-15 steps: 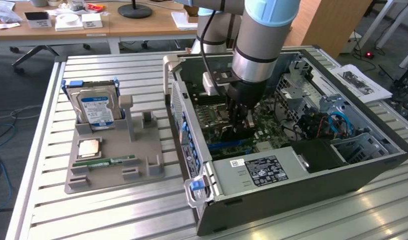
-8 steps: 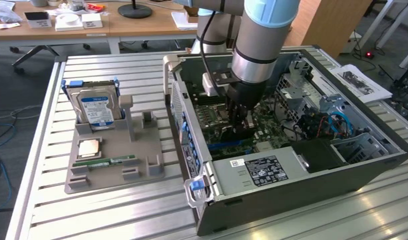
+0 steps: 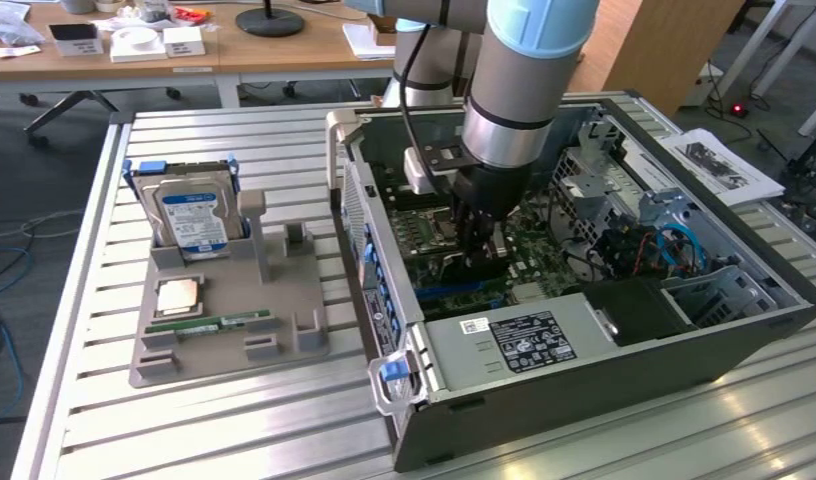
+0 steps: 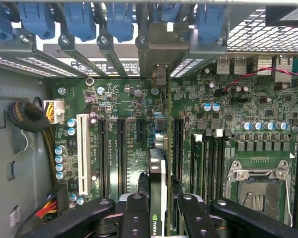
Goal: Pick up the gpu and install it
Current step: 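Insert the gpu into the slot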
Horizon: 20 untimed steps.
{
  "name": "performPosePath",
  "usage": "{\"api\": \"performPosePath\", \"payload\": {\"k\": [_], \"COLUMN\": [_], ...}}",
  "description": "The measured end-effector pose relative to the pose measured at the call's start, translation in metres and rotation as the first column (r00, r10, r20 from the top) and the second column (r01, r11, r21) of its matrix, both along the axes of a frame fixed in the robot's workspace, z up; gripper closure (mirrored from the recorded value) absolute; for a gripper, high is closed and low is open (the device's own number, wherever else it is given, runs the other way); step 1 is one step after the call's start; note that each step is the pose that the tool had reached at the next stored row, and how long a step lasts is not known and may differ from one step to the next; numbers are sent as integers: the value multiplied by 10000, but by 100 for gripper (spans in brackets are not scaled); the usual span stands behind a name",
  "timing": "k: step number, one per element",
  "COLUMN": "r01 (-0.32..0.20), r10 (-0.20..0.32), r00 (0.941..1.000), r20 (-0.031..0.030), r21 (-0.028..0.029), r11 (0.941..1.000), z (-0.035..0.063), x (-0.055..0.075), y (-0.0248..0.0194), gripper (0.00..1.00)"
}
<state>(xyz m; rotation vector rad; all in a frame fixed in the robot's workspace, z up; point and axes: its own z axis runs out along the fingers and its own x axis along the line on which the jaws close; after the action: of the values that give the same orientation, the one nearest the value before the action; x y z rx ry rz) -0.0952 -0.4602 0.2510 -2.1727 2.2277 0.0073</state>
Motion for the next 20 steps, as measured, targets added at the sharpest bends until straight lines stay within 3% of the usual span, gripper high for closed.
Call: {"api": "performPosePath", "payload": {"k": [20], "r01": [0], "r10": [0], "r00": [10000], "r20": [0], "r21": [0], "r11": [10000], "z": [-18], "x": [-6], "y": [0], "gripper": [73]}}
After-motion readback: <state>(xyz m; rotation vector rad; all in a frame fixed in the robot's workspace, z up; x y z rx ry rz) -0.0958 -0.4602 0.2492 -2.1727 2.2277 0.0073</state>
